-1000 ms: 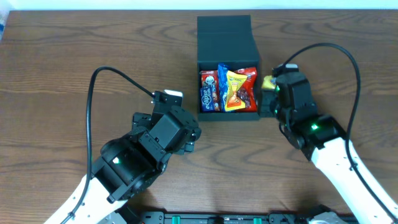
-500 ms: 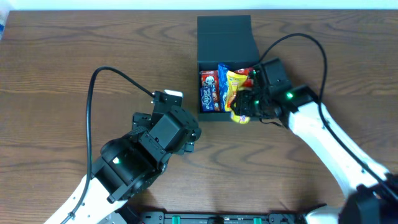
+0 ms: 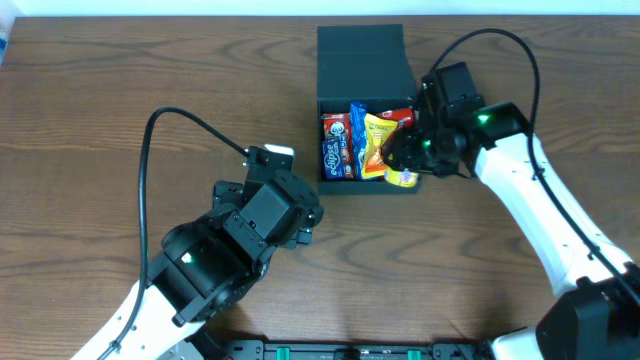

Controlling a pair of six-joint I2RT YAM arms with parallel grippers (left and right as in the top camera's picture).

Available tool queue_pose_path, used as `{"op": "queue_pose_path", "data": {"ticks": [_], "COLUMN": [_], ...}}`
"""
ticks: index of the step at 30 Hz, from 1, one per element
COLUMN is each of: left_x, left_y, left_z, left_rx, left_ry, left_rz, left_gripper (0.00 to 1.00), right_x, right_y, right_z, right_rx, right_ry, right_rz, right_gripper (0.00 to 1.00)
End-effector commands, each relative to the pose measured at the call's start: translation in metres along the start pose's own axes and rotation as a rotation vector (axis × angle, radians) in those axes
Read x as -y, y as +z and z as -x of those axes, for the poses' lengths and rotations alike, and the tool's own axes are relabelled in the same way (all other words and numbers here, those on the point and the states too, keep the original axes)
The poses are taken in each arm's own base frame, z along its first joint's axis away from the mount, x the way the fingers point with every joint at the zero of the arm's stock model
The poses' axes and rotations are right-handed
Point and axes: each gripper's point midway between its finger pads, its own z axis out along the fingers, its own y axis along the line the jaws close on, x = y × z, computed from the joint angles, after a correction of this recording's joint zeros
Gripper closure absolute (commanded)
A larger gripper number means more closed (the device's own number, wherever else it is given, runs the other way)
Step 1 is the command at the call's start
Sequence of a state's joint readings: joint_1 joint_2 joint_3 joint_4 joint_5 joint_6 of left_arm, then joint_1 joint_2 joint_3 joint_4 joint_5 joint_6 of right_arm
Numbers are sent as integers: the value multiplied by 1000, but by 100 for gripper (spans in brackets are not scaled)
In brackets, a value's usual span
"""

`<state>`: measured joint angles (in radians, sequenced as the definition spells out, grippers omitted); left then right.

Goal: Pack container
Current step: 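Lift the Mentos bottle and carry it left over the black box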

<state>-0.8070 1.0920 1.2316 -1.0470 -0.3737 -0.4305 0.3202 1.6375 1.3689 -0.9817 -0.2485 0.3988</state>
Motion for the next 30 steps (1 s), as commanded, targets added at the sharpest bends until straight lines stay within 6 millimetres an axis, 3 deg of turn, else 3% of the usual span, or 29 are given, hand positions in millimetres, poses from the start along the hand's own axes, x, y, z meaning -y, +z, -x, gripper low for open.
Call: {"op": "queue_pose_path", "data": {"ticks": [1, 6, 14, 22, 30], "left_x": [-4, -4, -4, -4, -4], "left_y": [0, 0, 0, 0, 0], "left_z": [1, 1, 1, 1, 1], "left_rx": [6, 6, 6, 6, 6], "left_ry": [-12, -12, -12, -12, -12], "left_rz": [20, 20, 20, 20, 20], "left_gripper": [5, 5, 5, 4, 5], "right_x": [8, 12, 9, 34, 34], "right_y": [1, 9, 20, 37, 53], "right_z": [5, 5, 23, 24, 39], "right_rx": [-17, -97, -150, -201, -158], "right_ry": [-71, -108, -104, -61, -87], "right_rz": [-4, -30, -46, -111, -108], "right_gripper": [99, 99, 99, 99, 98]}}
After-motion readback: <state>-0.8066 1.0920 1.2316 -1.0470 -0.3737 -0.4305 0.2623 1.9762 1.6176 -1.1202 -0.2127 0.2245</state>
